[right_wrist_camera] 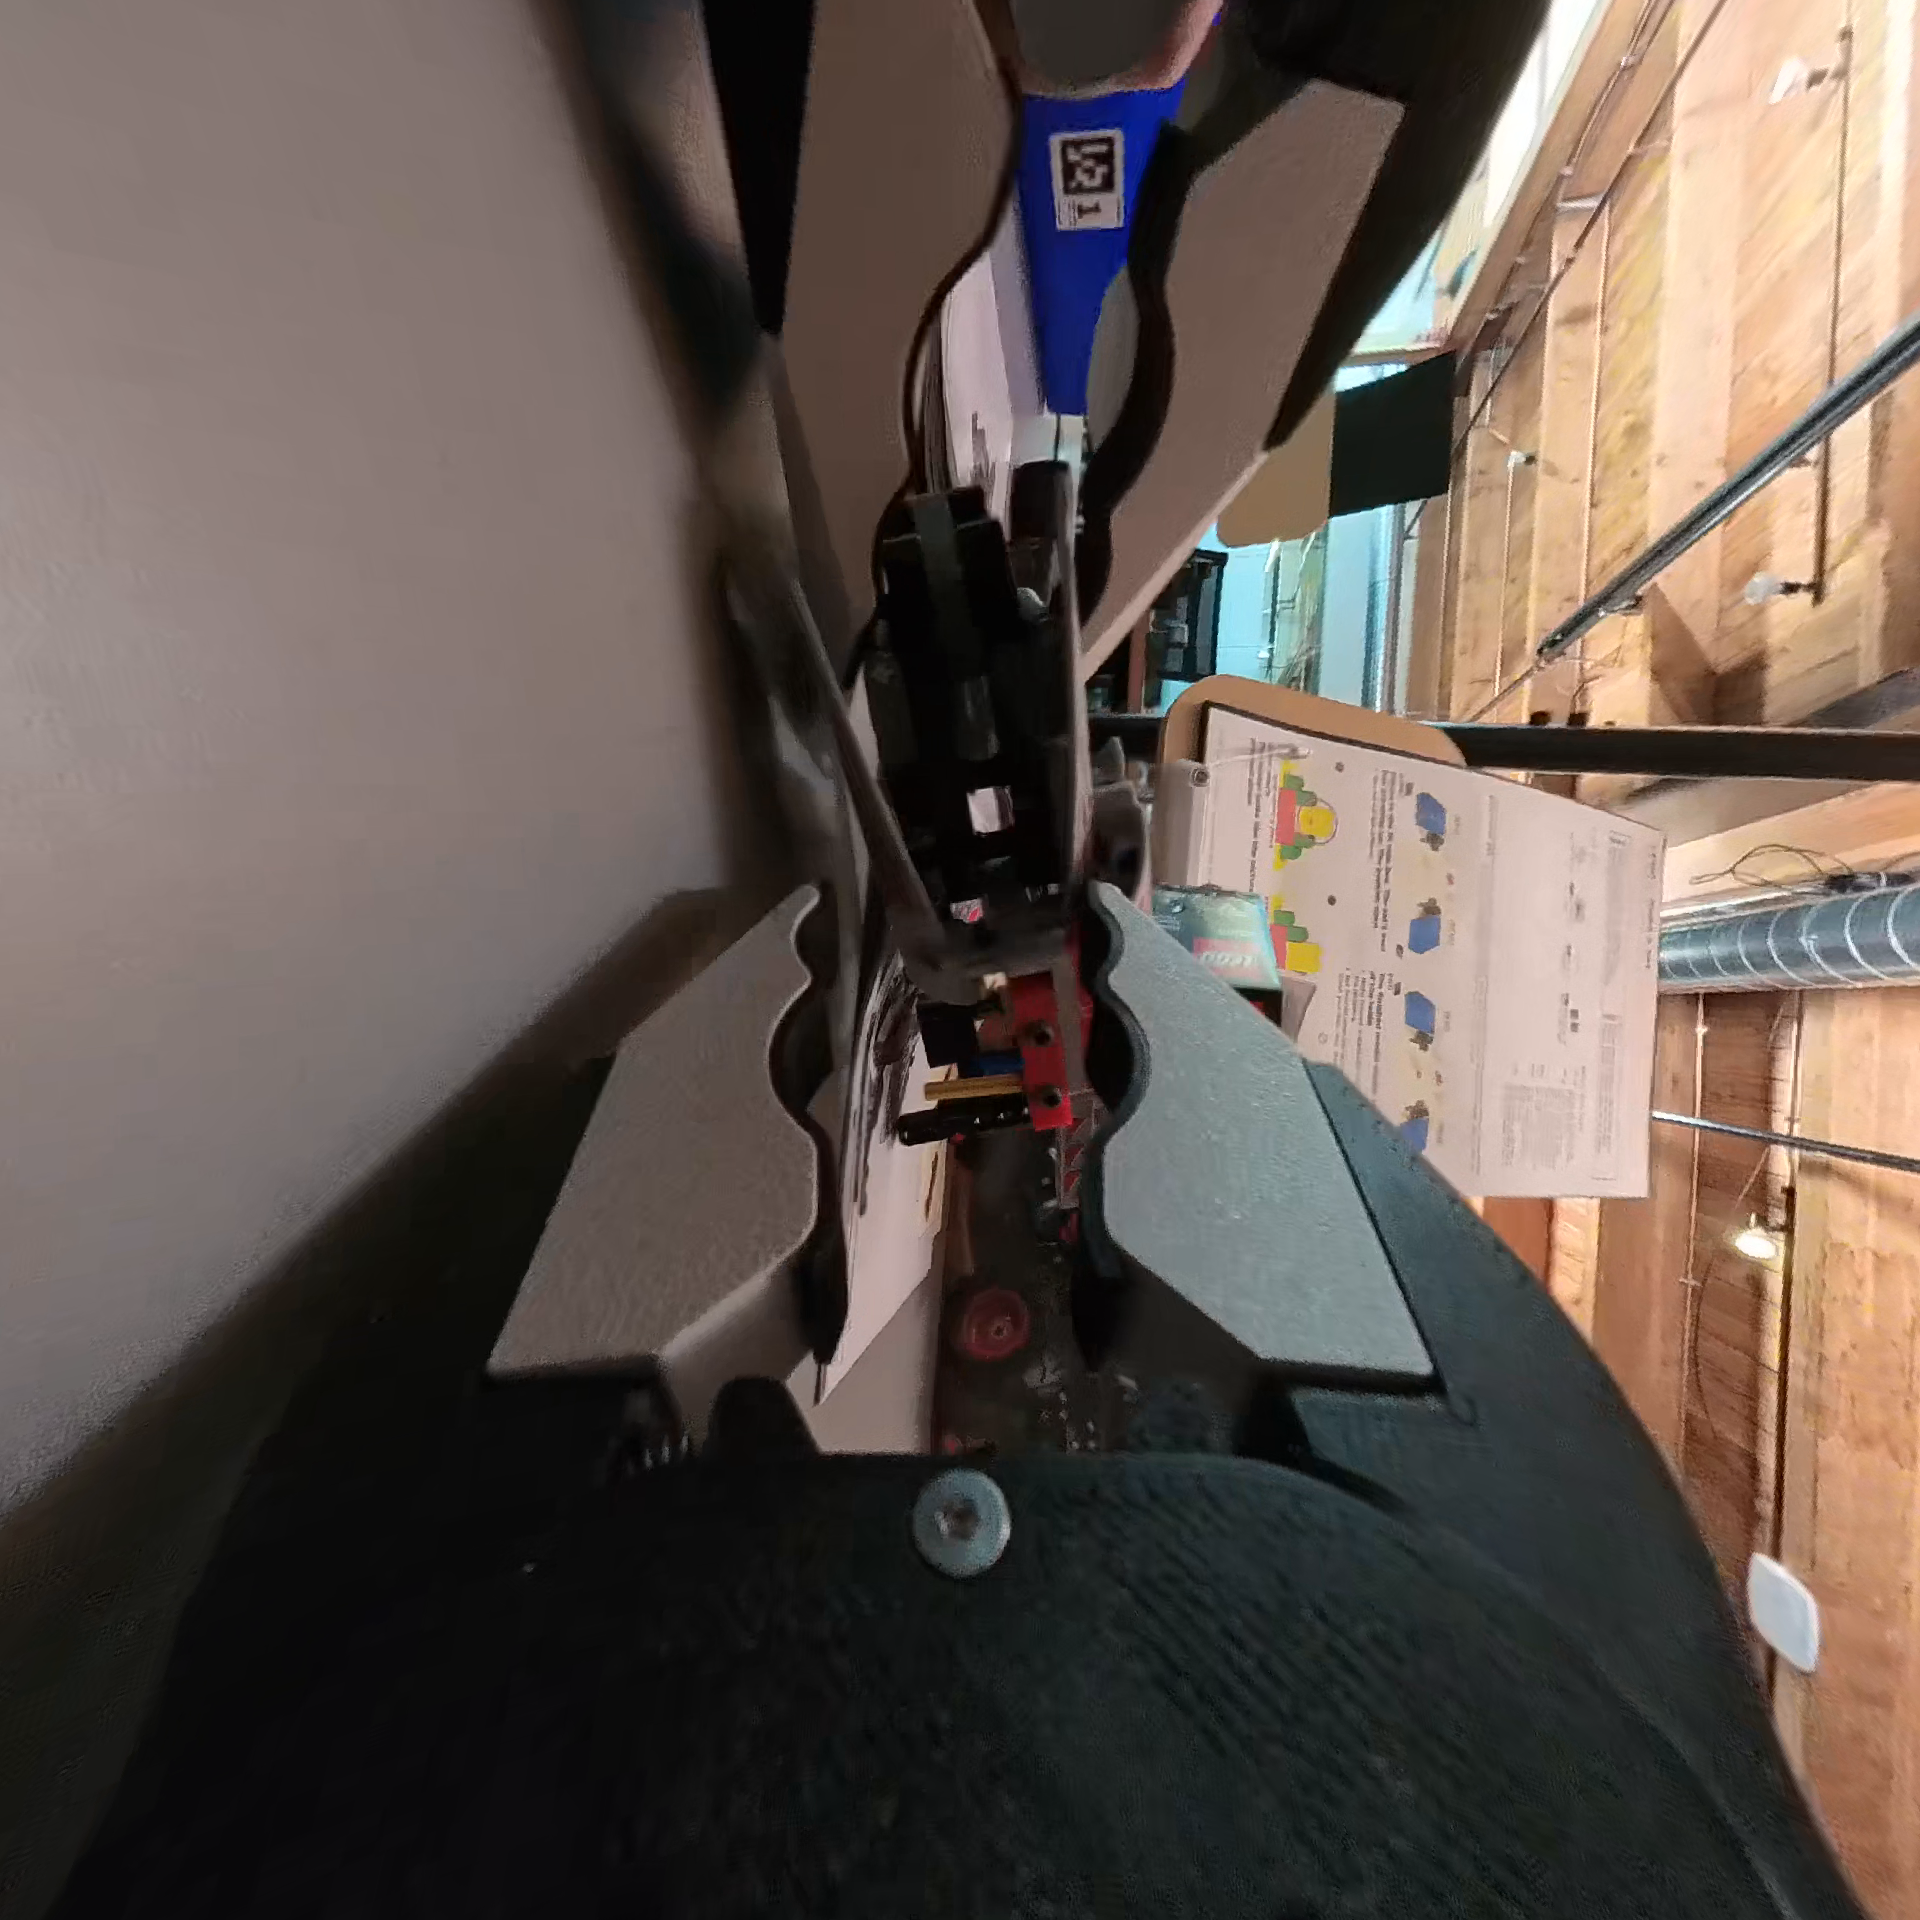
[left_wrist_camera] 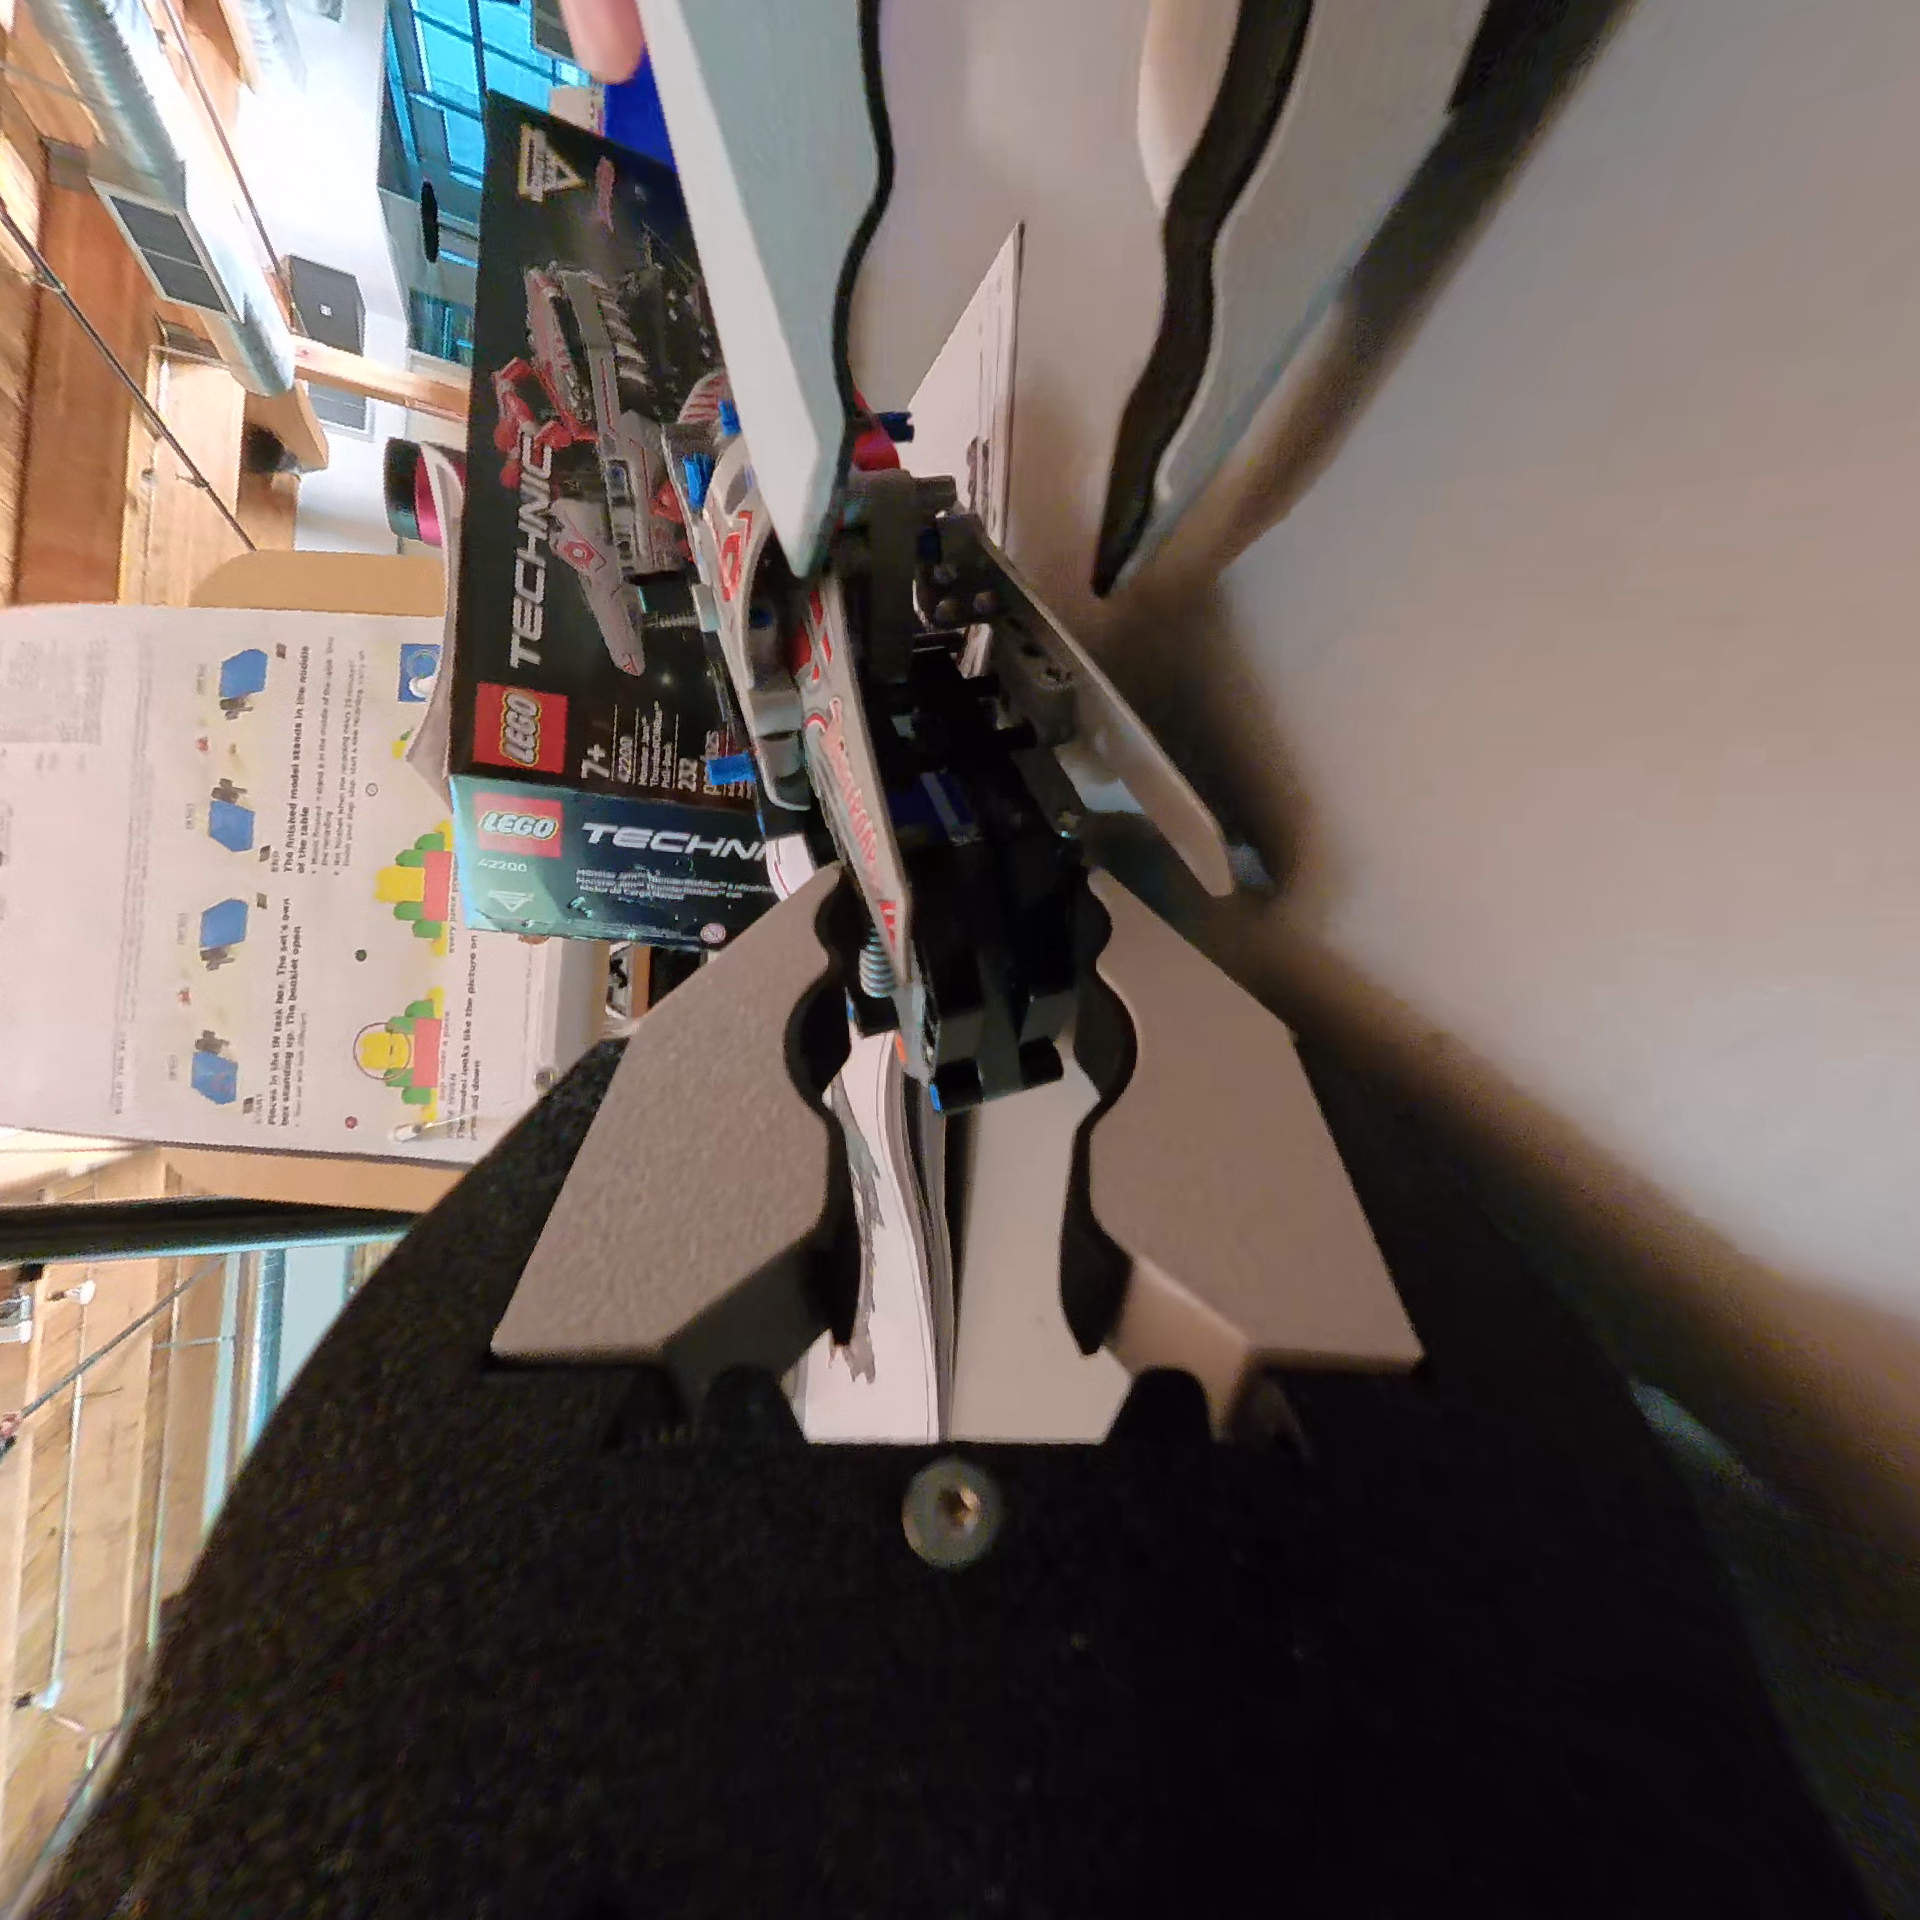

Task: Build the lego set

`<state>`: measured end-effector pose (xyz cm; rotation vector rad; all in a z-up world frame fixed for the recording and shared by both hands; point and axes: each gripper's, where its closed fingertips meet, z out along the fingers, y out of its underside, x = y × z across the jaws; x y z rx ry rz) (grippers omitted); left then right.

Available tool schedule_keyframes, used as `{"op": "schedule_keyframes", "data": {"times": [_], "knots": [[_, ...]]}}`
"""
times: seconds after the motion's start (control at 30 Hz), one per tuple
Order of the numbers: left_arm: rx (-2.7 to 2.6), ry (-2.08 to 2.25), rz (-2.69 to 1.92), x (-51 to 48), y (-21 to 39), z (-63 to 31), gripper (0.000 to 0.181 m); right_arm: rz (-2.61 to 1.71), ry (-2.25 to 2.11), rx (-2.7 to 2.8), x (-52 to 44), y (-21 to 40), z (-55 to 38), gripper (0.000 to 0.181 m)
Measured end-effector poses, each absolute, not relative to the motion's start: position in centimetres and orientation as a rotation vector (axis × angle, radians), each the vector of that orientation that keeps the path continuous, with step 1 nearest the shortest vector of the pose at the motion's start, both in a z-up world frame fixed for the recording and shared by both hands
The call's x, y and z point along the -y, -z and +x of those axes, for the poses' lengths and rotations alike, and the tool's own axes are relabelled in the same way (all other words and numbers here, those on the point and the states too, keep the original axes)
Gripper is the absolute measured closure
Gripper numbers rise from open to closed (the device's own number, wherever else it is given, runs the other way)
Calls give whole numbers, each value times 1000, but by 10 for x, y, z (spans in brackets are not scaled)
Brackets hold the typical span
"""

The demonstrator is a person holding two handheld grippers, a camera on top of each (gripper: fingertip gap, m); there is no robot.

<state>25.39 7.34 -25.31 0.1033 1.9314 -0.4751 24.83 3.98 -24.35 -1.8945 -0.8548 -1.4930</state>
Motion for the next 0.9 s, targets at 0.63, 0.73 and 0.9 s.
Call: {"op": "schedule_keyframes", "data": {"times": [0.63, 0.73, 0.9], "knots": [[-1976, 533, 83, -70, 251, 249, 144, -1708, 1625, 1008, -60, 228, 259, 100], [-1968, 503, 111, -71, 252, 249, 144, -1718, 1593, 1040, -62, 230, 261, 104], [-1967, 509, 129, -67, 252, 248, 144, -1698, 1592, 1119, -67, 237, 258, 109]]}}
